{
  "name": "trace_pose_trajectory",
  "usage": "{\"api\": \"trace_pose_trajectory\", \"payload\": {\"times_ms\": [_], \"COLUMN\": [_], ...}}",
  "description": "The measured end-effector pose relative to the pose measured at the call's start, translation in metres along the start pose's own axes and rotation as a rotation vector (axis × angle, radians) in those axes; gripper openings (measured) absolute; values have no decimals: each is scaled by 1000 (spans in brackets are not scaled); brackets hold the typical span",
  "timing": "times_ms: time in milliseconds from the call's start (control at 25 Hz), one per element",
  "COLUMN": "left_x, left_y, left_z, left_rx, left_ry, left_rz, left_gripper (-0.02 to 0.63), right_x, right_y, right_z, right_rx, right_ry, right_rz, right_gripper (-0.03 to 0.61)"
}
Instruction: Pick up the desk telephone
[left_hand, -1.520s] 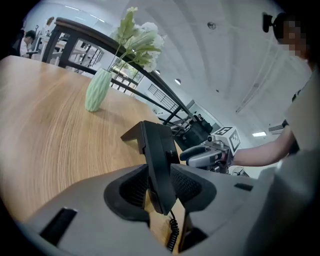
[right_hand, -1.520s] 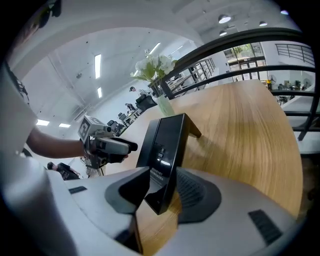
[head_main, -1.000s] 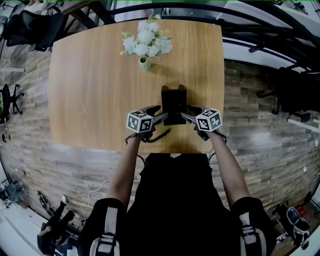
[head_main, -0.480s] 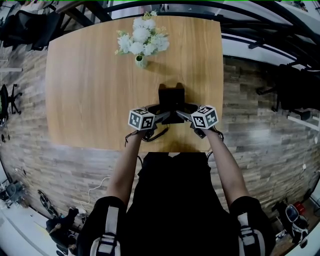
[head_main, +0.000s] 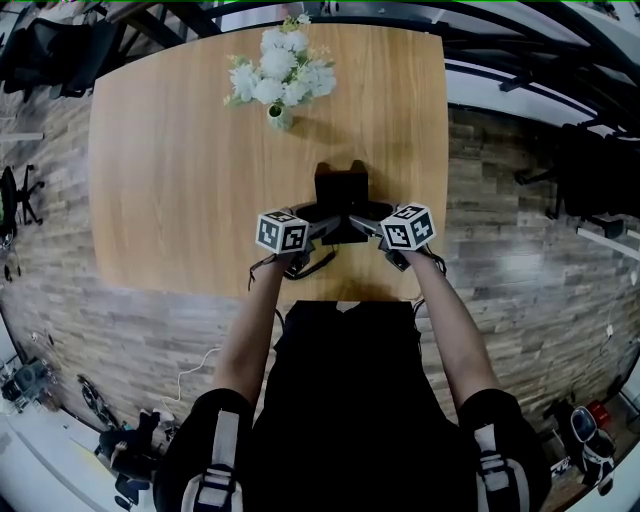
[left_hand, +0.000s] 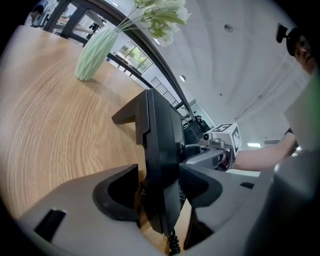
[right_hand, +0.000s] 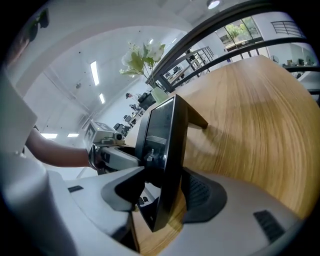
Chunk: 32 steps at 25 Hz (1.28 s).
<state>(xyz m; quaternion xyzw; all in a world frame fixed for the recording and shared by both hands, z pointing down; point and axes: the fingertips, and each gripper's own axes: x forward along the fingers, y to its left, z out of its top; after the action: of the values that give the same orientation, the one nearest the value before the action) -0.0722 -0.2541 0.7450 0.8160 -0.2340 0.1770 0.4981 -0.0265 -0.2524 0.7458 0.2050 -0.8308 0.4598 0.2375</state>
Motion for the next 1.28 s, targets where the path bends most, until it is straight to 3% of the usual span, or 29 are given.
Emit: {"api": "trace_pose_trajectory", "payload": {"times_ms": [560,840,1040,1280], "left_x": [0,-2,-11,-25], "left_y": [-2,-2,-8,-20], "left_z": [0,0,7,13], "left_rx": [-11,-9,-28,9], "left_ry": [0,-1,-49,-65], "left_rz": [-1,11,12,13], "left_gripper": [244,244,245,244], "right_x": [3,3,-2,-8], "right_y": [0,3,11,27], "right_z": [-1,0,9,16], "right_rx": [114,127,123,105], "right_ry": [-65,-76,-99,-118], "right_rz": [52,42,43,52], "right_gripper": [232,230,230,230]}}
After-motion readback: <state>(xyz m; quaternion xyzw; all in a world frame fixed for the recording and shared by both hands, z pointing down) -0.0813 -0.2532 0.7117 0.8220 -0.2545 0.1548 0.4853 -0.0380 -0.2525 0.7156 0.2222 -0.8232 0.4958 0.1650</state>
